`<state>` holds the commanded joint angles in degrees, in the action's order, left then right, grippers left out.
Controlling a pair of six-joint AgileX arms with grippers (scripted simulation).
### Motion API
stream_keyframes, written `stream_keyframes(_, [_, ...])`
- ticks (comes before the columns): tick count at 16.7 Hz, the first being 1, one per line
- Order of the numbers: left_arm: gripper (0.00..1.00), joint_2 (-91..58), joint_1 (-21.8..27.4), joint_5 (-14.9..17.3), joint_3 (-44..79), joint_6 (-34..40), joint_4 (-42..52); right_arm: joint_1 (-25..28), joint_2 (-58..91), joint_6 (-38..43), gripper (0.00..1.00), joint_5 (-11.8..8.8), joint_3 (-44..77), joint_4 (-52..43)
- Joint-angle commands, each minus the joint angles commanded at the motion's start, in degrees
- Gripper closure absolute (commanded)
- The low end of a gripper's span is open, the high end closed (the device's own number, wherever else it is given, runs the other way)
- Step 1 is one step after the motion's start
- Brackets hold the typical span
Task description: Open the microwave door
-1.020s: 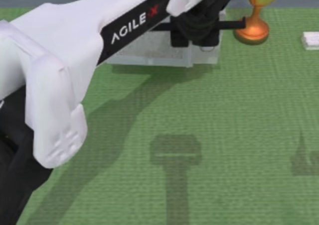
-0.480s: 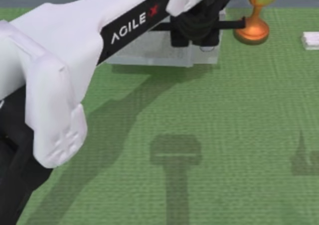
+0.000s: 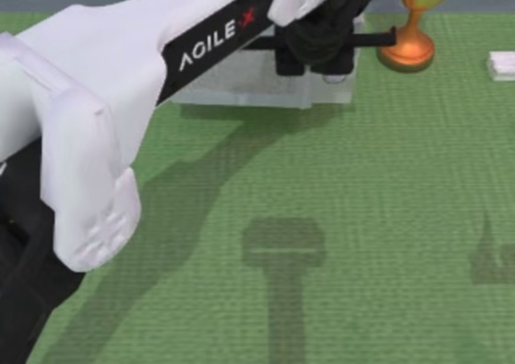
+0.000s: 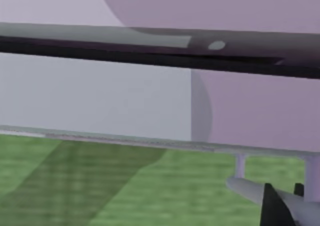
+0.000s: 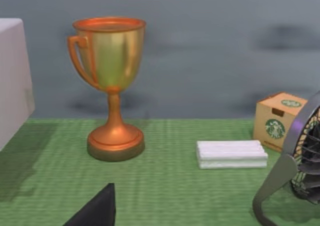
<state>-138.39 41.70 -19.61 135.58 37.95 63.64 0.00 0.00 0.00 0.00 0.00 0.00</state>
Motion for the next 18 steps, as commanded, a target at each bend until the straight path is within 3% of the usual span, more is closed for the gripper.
stream_keyframes(9, [1.0,4.37,-0.01,1.08,-7.77,-2.71,-4.33,0.0,0.0,0.0,0.0,0.0,0.0,0.0])
stream_keyframes(18, [1.0,4.42,0.0,1.1,-7.88,-2.76,-4.38,0.0,0.0,0.0,0.0,0.0,0.0,0.0])
